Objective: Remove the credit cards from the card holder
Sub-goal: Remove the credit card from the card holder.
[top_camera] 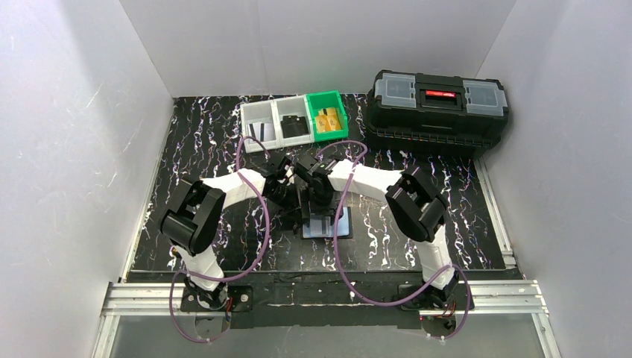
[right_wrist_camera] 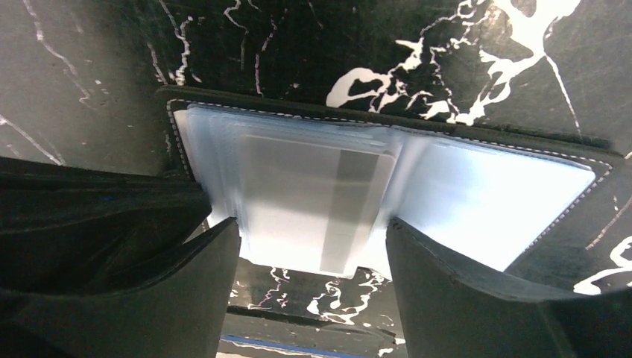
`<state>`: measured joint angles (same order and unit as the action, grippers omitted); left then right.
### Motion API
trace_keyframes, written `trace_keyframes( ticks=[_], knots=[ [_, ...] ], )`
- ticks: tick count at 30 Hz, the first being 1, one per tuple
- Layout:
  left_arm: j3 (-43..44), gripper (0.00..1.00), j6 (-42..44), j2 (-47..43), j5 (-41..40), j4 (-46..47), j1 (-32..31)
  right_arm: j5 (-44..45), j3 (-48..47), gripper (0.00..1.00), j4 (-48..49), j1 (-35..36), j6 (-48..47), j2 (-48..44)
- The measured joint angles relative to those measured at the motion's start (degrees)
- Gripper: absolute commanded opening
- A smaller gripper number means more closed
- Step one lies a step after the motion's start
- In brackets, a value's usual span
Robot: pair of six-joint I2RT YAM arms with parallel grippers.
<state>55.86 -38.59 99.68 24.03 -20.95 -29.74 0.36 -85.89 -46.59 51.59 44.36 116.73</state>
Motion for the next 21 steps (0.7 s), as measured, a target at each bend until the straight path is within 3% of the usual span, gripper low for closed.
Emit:
trace_keyframes(
  ticks=[8,12,15,21],
  knots=[
    [-0.9,0.0,-1.0,0.0,1.4,1.3,0.5,2.3,-4.2,0.62,-5.0,0.6,-1.2,3.2],
    [-1.0,0.0,-1.2,0.0,1.7,1.5,0.7,1.8,-5.1,0.38,-5.8,0.6,-1.9,4.0],
    [-1.0,0.0,-1.2,0.0,1.7,1.6,0.7,1.4,-3.7,0.28,-4.5,0.4,-2.0,3.0],
    [-1.0,0.0,-1.2,0.0,1.8,1.6,0.7,-1.2,2.8,0.23,2.1,-1.0,-2.3,-1.6]
  ],
)
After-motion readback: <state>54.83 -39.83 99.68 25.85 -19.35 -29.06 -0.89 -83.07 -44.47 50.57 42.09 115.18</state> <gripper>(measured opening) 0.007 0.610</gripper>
